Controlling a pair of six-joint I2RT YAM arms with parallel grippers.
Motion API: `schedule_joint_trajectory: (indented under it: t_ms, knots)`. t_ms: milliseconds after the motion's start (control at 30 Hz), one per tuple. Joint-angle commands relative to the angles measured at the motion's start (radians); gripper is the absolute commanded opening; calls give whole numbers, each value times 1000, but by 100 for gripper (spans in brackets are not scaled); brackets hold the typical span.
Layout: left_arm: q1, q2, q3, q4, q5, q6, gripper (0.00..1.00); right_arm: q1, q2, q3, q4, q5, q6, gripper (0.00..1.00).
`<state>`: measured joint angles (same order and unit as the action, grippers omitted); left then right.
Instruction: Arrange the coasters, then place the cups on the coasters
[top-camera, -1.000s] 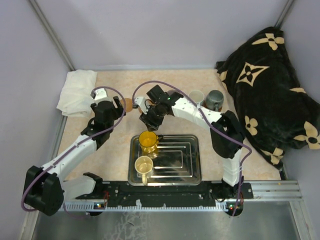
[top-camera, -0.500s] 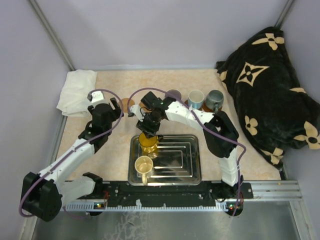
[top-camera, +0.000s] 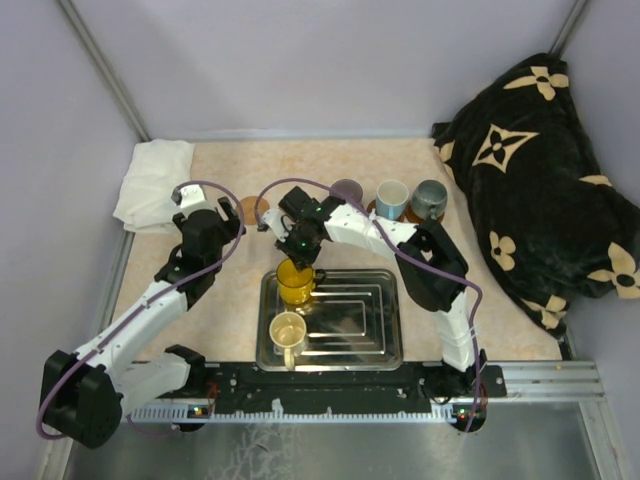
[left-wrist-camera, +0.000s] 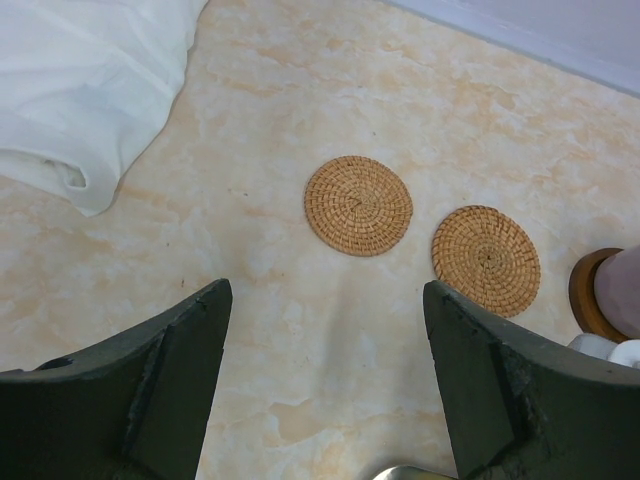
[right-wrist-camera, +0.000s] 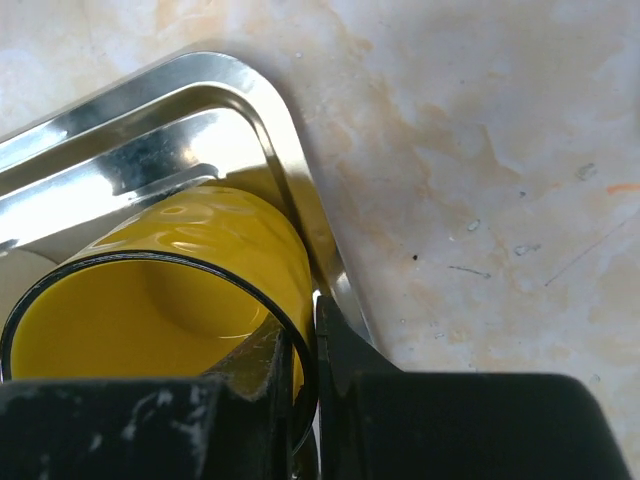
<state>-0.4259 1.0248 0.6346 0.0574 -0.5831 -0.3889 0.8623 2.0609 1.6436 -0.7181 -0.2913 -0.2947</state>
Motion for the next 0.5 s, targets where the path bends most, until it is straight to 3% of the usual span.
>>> schedule_joint_trajectory:
  t_ms: [0, 233, 467]
  knots:
    - [-2, 1, -1, -4, -1, 4, 84, 7, -29, 10, 62, 116, 99, 0]
    - [-1, 9, -3, 2, 15, 6, 84, 20, -96, 16, 116, 323, 244, 0]
    - [-2, 28, 5, 6, 41, 3, 84, 24, -72, 176, 81, 444, 351, 0]
